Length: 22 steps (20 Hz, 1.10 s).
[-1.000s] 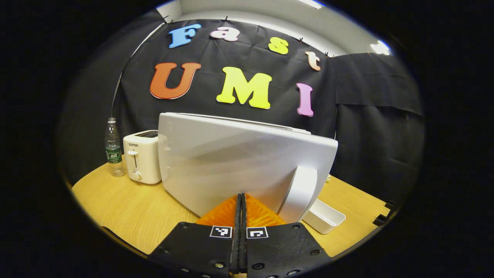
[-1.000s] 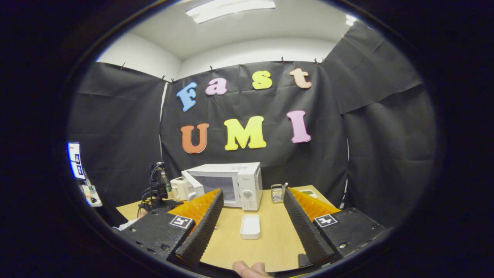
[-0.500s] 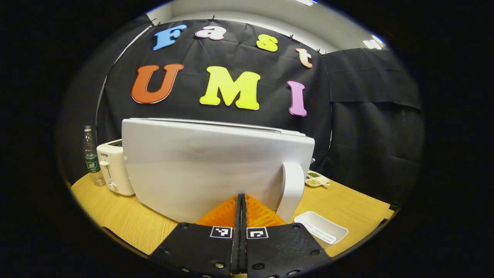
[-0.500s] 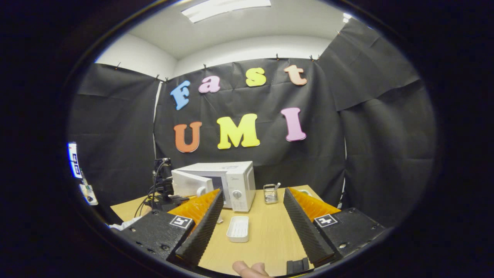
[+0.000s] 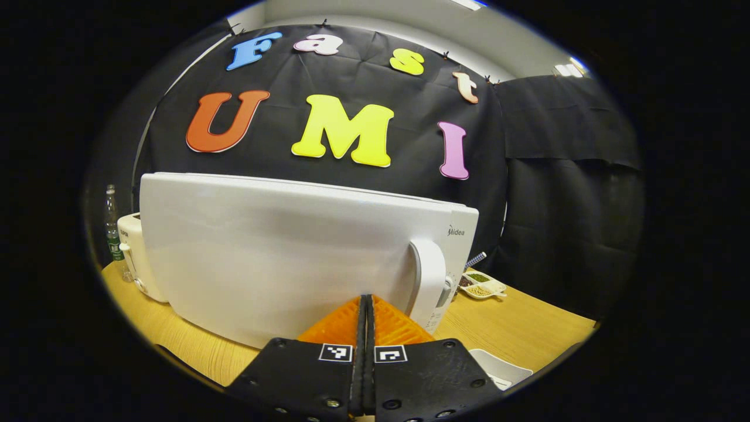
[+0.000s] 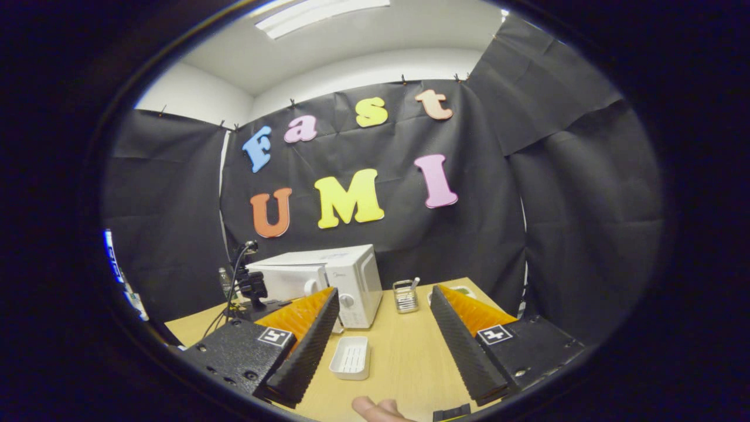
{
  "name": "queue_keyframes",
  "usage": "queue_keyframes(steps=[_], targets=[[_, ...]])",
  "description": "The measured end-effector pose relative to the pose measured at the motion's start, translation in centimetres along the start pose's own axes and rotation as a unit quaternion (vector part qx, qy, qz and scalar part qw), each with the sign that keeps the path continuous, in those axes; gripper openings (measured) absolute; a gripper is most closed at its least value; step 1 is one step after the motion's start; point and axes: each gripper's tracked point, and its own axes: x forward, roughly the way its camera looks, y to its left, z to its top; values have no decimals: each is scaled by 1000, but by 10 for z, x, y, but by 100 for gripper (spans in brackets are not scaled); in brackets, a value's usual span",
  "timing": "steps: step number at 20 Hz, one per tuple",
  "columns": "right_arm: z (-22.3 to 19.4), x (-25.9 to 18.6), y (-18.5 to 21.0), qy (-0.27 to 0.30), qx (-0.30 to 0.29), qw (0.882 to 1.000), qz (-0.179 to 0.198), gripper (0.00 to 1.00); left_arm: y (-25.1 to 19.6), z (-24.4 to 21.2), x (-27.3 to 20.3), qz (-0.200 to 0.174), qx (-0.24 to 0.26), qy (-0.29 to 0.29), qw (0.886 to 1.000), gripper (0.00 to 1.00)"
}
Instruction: Open the microwave oven with the left hand, put the food in, and close the microwave oven.
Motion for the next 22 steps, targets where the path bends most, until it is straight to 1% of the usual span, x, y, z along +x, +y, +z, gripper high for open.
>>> queue_keyframes(steps=[1,2,3,4,5,6,7,8,9,12,17,19,20,22], targets=[[1,3,0,-8,-1,1000,2,99,-5,1,6,-2,-3,0,1000,0],[5,6,1,-18,-1,1000,3,99,-6,3,11,4,3,-3,1000,0],[7,9,0,-26,-4,1000,3,99,-2,1,15,15,6,5,1000,14],[7,10,-1,-30,-11,999,1,99,-2,3,17,22,14,0,1000,0],[7,9,-3,-32,-20,999,-5,99,-2,5,21,26,20,-4,999,1],[9,9,-5,-35,-28,999,-8,99,3,1,26,39,17,7,999,0],[10,11,-6,-37,-31,999,-8,99,2,-2,21,42,2,17,999,2],[11,10,-6,-39,-30,999,-9,99,1,5,25,46,-1,7,999,3],[11,11,-6,-39,-27,999,-8,99,1,-2,27,48,-3,22,999,2],[8,8,-4,-31,-26,999,-6,99,1,0,25,51,-9,18,998,2],[12,-8,-4,-28,-35,999,-12,99,3,-2,26,72,20,21,997,3],[13,-14,-4,-26,-36,999,-15,99,4,-4,25,72,15,24,997,2],[14,-17,-3,-25,-37,999,-15,99,3,-6,26,65,15,29,997,2],[12,-23,-1,-20,-34,999,-13,99,7,-19,19,65,-4,56,996,2]])
